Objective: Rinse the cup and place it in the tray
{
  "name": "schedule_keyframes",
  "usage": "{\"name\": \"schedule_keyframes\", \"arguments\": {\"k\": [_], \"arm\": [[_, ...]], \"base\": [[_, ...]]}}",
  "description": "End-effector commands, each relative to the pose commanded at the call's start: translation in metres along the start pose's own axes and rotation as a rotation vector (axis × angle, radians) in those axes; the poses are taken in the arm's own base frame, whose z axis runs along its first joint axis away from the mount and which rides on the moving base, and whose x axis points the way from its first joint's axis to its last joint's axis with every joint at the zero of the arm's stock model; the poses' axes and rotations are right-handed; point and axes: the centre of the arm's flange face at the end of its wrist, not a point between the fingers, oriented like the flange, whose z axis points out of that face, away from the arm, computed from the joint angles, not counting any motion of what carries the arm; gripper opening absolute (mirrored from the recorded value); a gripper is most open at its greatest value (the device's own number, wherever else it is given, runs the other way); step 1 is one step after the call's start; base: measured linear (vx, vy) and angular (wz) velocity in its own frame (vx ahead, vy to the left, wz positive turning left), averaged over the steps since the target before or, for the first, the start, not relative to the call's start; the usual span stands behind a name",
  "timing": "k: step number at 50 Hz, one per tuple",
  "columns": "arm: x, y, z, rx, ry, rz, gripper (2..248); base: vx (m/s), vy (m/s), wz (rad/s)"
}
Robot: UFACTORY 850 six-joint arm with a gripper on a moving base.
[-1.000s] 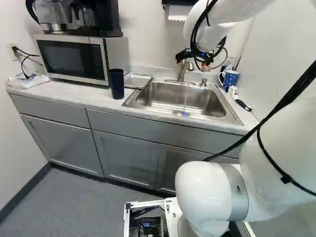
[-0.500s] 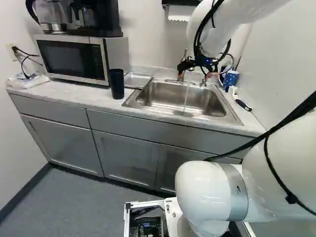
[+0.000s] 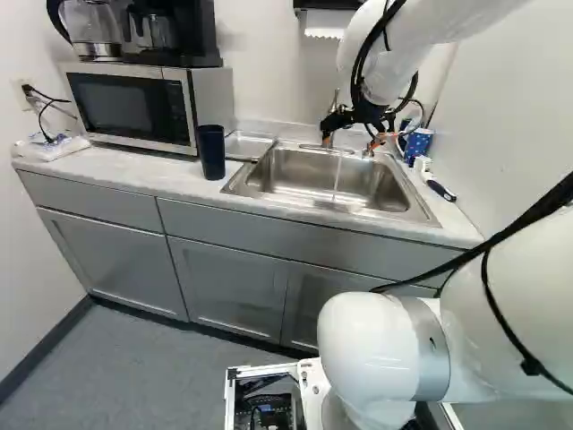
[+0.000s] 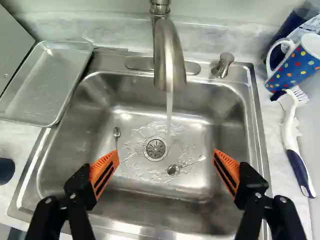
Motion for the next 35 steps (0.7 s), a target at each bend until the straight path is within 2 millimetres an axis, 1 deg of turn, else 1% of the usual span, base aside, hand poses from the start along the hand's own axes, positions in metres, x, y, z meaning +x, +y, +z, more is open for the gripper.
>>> {"name": "schedule_keyframes", "arguments": {"k": [16,35], "arm": [[0.012,-0.025,0.009,0.04,-0.008,-0.047,247],[0.016,-0.055,0.011,0.088,-0.011,-0.104,247]], "base": [[0.0,0.0,0.0],[0.0,0.0,0.0]]}}
